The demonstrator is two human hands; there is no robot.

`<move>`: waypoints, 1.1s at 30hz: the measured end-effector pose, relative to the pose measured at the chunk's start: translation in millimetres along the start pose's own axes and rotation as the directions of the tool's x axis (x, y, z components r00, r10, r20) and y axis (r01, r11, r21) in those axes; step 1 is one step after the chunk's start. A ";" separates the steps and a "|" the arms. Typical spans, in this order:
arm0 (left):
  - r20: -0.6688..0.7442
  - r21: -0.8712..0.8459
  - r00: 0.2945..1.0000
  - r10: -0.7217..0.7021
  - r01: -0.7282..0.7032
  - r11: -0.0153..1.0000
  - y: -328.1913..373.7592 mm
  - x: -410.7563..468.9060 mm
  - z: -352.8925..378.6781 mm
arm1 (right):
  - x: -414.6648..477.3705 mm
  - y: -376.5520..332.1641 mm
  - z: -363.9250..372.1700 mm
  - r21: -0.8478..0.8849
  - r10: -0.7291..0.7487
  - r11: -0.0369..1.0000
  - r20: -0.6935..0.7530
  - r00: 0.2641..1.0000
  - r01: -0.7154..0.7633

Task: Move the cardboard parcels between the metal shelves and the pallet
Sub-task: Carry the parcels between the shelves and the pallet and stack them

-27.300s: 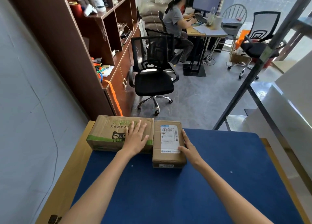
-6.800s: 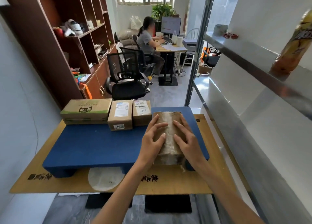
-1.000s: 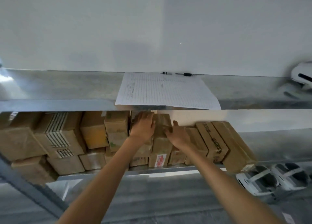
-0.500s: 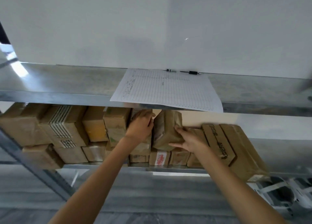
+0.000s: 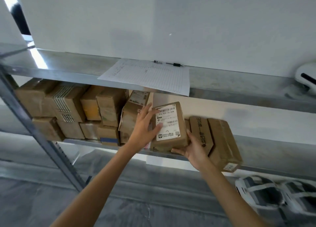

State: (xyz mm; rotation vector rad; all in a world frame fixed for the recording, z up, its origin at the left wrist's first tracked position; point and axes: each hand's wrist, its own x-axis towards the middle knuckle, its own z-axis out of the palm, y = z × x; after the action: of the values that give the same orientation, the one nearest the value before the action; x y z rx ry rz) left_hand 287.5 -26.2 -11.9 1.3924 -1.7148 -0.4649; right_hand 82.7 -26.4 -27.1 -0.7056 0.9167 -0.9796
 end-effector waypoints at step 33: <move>-0.703 -0.189 0.698 -0.134 -0.003 0.982 -17.8 -315.3 -344.3 | -138.0 168.0 417.1 -0.119 -0.268 0.647 0.890 0.370 0.753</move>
State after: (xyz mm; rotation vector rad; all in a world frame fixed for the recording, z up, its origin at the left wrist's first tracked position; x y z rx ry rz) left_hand 575.9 336.2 49.6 1.2697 -0.9533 -0.0688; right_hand 481.0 206.5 64.3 -1.8673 0.0182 -0.7832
